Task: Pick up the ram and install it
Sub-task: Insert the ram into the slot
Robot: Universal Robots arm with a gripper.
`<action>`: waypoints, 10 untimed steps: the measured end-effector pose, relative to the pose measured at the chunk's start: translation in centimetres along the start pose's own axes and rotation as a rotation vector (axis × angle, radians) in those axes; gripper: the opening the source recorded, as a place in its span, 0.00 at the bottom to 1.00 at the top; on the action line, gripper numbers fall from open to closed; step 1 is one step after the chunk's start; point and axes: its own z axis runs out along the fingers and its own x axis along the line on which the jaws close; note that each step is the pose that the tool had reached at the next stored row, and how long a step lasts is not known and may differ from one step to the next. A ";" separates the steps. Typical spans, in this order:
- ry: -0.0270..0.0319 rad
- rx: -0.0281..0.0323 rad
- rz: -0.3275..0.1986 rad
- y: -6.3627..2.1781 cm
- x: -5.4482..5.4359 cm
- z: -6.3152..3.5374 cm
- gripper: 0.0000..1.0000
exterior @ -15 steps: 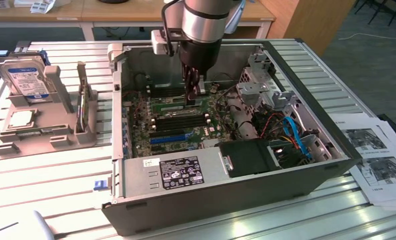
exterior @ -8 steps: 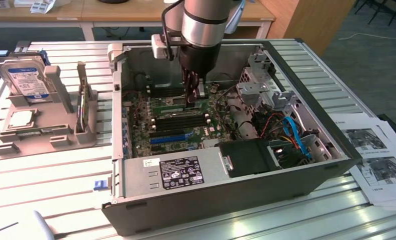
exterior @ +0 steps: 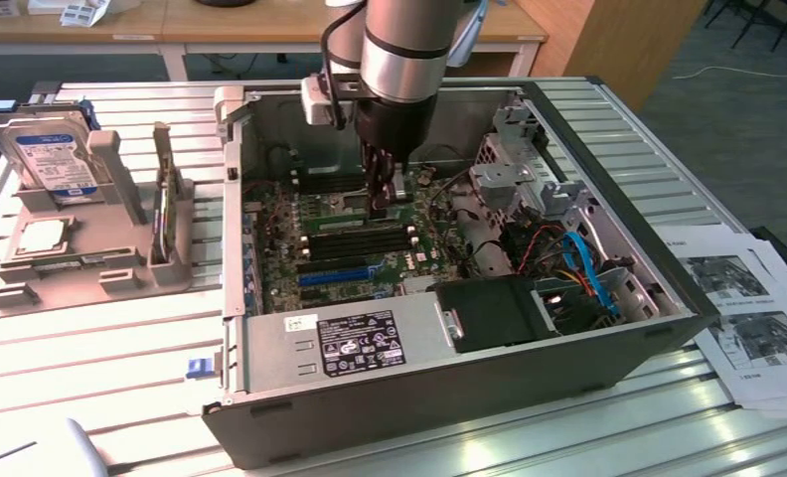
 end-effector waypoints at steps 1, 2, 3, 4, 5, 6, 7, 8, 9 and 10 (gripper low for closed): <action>0.0000 -0.0001 0.000 0.00 0.0 0.10 0.12; 0.0000 0.0000 0.000 -0.01 0.0 0.22 0.12; 0.0000 -0.0001 0.000 -0.01 0.0 0.32 0.12; 0.0000 0.0000 0.000 -0.02 0.0 0.41 0.12; 0.0001 0.0000 0.000 -0.02 0.0 0.50 0.12; 0.0001 -0.0001 0.000 -0.02 0.0 0.53 0.12; 0.0003 -0.0001 0.000 -0.02 0.0 0.53 0.12; 0.0004 -0.0001 0.000 -0.02 0.0 0.53 0.12; 0.0003 -0.0001 0.000 -0.02 0.0 0.53 0.12; 0.0002 -0.0001 0.000 -0.02 0.0 0.53 0.12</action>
